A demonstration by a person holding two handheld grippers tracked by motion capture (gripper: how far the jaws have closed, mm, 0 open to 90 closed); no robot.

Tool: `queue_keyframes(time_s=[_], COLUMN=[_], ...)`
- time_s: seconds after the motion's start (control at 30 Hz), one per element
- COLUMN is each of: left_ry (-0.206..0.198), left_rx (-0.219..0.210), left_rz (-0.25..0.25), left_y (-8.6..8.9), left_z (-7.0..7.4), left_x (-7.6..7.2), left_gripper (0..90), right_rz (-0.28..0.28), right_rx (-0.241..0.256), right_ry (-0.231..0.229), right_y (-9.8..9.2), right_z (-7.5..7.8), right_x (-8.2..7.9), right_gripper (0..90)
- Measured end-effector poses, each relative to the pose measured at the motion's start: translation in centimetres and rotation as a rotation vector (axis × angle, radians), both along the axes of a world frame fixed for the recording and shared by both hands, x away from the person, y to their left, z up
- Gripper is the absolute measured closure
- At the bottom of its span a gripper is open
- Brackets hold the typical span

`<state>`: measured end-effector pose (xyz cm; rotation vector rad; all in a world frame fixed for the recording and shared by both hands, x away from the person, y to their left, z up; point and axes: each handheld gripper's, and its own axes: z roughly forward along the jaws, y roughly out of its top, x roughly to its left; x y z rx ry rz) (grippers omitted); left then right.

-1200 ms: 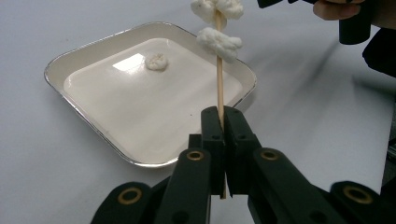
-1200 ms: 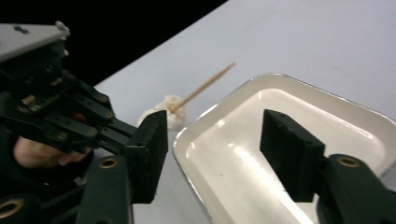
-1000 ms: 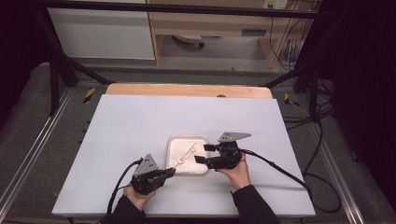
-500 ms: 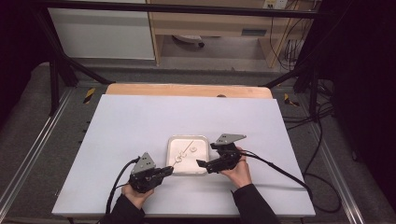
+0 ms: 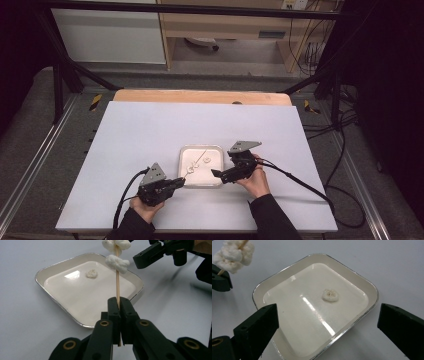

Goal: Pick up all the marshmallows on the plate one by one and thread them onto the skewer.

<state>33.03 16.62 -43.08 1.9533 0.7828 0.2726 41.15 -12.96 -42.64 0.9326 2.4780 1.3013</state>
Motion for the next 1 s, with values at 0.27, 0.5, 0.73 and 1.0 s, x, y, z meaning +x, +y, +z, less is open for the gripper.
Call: queue_keyframes(time_s=[0.27,0.5,0.73,1.0], left_ry=[-0.001,-0.002,-0.001,-0.001], left_rx=[-0.003,-0.003,-0.003,-0.003], left_rz=[0.001,0.003,0.003,0.003], left_y=[0.1,0.2,0.2,0.2], left_z=[0.0,0.1,0.1,0.0], left_x=[0.0,0.0,0.1,0.1], left_gripper=[87.4,87.4,87.5,87.5], right_rz=[-0.022,-0.022,-0.010,-0.010], right_rx=[-0.041,-0.088,-0.107,-0.074], right_ry=[0.003,0.005,-0.002,0.010], right_y=[0.7,1.7,2.9,3.6], right_z=[0.0,-0.3,-0.7,-1.3], right_x=[1.1,2.2,3.2,4.3], right_gripper=[3.4,5.7,14.7,28.0])
